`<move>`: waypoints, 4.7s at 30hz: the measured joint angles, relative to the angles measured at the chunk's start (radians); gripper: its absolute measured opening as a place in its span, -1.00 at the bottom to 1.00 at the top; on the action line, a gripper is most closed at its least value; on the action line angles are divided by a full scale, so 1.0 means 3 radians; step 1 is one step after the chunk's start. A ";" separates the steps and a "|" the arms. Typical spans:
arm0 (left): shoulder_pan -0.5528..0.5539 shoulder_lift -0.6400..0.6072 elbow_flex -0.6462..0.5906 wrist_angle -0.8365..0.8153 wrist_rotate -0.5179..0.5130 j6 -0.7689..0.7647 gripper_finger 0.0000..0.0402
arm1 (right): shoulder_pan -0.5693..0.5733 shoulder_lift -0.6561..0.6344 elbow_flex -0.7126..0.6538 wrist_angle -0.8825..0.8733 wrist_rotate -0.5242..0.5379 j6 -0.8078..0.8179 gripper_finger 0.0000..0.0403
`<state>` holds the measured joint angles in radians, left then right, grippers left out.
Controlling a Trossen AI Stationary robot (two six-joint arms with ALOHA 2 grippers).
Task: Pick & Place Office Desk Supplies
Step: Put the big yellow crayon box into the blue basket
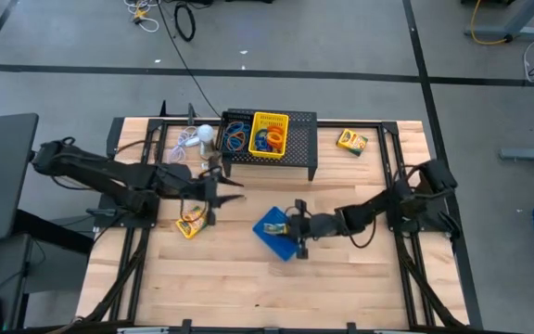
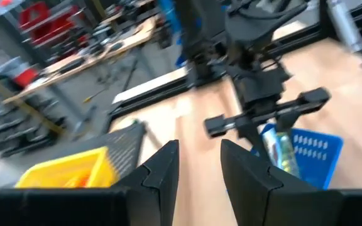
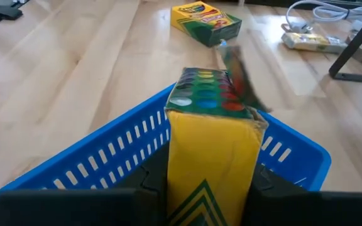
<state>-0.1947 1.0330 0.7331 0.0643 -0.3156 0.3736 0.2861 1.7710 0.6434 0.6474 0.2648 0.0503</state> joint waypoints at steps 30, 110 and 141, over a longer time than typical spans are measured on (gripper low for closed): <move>0.0743 -0.2436 -0.2384 0.0984 -0.0147 -0.0783 -0.38 | -0.1123 -0.0005 0.0003 0.0483 -0.2403 -0.0508 -0.50; 0.0582 0.2840 0.0110 0.3001 0.2994 -0.0591 -0.99 | -0.1291 -0.0009 0.0009 -0.0036 -0.3875 -0.1382 -0.50; 0.0784 0.2749 0.0287 0.2477 0.3327 -0.0515 -0.99 | -0.1231 -0.0009 0.0009 -0.0046 -0.3880 -0.1392 -0.50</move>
<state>0.0404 1.8576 0.8192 0.8074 0.6824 0.2190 -0.0832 1.7683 0.6460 0.6336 -0.8993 -0.3672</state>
